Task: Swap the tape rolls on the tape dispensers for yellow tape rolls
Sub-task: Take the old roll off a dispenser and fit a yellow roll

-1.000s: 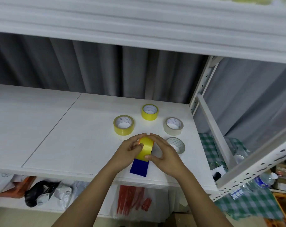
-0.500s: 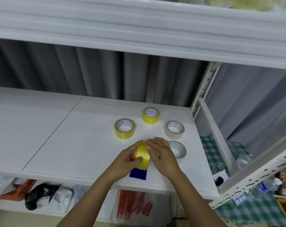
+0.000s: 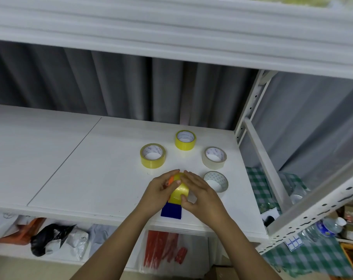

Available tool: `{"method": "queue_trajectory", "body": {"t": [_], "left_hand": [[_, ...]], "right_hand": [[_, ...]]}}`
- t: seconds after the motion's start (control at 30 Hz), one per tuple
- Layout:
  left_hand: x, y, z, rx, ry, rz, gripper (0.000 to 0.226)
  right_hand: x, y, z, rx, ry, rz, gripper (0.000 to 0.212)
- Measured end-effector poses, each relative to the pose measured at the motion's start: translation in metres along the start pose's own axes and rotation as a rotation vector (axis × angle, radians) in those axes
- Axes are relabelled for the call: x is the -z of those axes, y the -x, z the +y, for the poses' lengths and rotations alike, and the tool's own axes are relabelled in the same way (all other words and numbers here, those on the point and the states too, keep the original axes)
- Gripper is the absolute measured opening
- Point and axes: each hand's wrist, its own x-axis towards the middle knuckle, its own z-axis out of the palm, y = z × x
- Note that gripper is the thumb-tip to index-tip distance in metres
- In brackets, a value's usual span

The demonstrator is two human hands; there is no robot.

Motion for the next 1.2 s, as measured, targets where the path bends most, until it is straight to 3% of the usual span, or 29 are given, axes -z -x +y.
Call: {"method": "queue_trajectory", "body": {"t": [0.3,0.4,0.53,0.7,0.8,1.0,1.2], "left_hand": [[-0.001,-0.008,0.004,0.017,-0.051,0.146,0.021],[0.001,-0.011,0.007,0.000,-0.072,0.192,0.009],[0.004,-0.010,0.014,-0.006,-0.128,0.168,0.009],[0.016,0.005,0.011,0.025,-0.033,-0.039,0.020],[0.021,0.008,0.008,0.026,-0.011,-0.083,0.032],[0.019,0.009,0.006,0.000,-0.013,-0.087,0.032],[0.021,0.006,0.004,0.004,-0.087,-0.099,0.031]], "right_hand": [[-0.004,-0.007,0.007,0.022,0.084,-0.129,0.080],[0.000,-0.006,0.010,-0.023,-0.040,-0.100,0.085],[0.000,-0.002,0.003,-0.111,-0.227,-0.022,0.069],[-0.002,-0.005,0.002,-0.200,-0.209,-0.013,0.058],[0.002,-0.005,-0.004,-0.095,-0.129,0.087,0.050],[0.003,-0.006,-0.012,0.155,0.103,0.241,0.017],[0.008,-0.005,-0.017,0.161,0.135,0.213,0.010]]}}
